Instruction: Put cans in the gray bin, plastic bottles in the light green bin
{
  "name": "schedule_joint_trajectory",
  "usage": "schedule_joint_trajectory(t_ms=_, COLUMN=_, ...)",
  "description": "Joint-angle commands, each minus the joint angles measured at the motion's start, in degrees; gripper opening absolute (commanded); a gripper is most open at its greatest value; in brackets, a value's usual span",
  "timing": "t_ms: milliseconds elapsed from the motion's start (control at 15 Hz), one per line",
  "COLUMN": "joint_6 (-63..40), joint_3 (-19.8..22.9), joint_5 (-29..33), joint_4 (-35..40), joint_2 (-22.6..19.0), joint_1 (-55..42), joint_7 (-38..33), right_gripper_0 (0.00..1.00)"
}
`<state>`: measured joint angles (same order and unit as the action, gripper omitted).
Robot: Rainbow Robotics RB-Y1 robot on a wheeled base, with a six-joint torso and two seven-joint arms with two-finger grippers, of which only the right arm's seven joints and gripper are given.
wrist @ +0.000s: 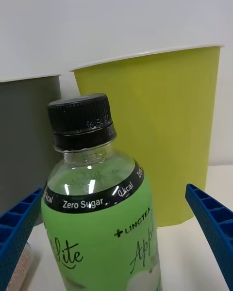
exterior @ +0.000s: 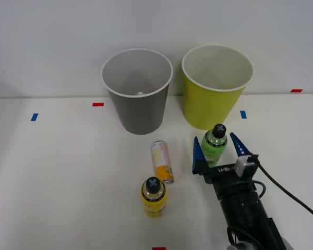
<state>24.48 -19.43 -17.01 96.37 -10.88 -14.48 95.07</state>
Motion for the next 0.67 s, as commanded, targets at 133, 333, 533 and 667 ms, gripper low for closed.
schedule_joint_trajectory(t_ms=133, joint_6=-0.75, joint_3=0.35, joint_5=-0.13, joint_4=0.04, joint_2=0.42, joint_1=0.25, joint_7=0.73, right_gripper_0=1.00)
schedule_joint_trajectory(t_ms=333, joint_6=-0.84, joint_3=0.27, joint_5=-0.13, joint_4=0.04, joint_2=0.42, joint_1=0.33, joint_7=1.17, right_gripper_0=1.00)
schedule_joint_trajectory(t_ms=533, joint_6=-0.84, joint_3=0.18, joint_5=-0.13, joint_4=0.04, joint_2=0.51, joint_1=0.25, joint_7=1.34, right_gripper_0=1.00)
schedule_joint_trajectory(t_ms=667, joint_6=-0.84, joint_3=0.18, joint_5=-0.31, joint_4=0.04, joint_2=1.04, joint_1=0.16, joint_7=1.34, right_gripper_0=1.00)
